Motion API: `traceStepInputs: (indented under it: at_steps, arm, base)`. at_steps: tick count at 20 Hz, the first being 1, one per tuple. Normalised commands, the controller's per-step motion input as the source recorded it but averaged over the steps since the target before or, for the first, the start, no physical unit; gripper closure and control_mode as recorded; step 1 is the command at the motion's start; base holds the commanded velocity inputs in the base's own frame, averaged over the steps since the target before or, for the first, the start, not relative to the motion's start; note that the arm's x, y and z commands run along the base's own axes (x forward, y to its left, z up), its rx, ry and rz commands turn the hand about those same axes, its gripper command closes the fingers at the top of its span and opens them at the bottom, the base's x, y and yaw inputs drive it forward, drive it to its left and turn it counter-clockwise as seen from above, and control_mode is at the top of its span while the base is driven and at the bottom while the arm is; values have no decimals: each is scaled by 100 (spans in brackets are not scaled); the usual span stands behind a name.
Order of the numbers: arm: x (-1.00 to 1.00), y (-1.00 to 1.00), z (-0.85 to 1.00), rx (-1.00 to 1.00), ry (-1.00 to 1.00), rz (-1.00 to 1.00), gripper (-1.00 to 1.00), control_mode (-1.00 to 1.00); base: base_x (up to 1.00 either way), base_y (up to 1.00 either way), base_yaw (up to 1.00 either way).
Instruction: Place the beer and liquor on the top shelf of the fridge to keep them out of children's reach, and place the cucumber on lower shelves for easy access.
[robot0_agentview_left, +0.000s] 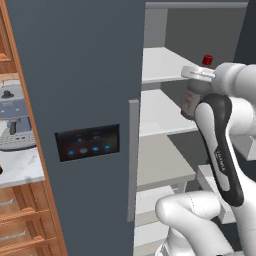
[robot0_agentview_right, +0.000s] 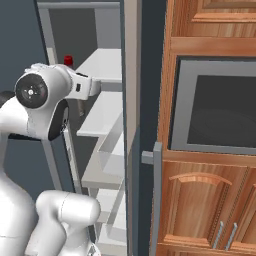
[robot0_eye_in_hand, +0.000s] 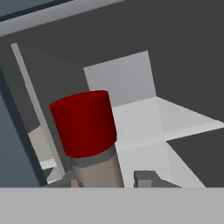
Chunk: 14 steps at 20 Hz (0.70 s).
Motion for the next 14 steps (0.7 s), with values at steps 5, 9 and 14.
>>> traceStepInputs:
  at_steps: [5,9,14]
  arm:
    - [38,-12,14,0,-1,0,100,-100]
    - [37,-13,30,-1,-1,0,100,-100]
    - [36,-13,36,-1,0,0,100,-100]
  base:
    - [0,0,0]
    - [0,0,0]
    - [0,0,0]
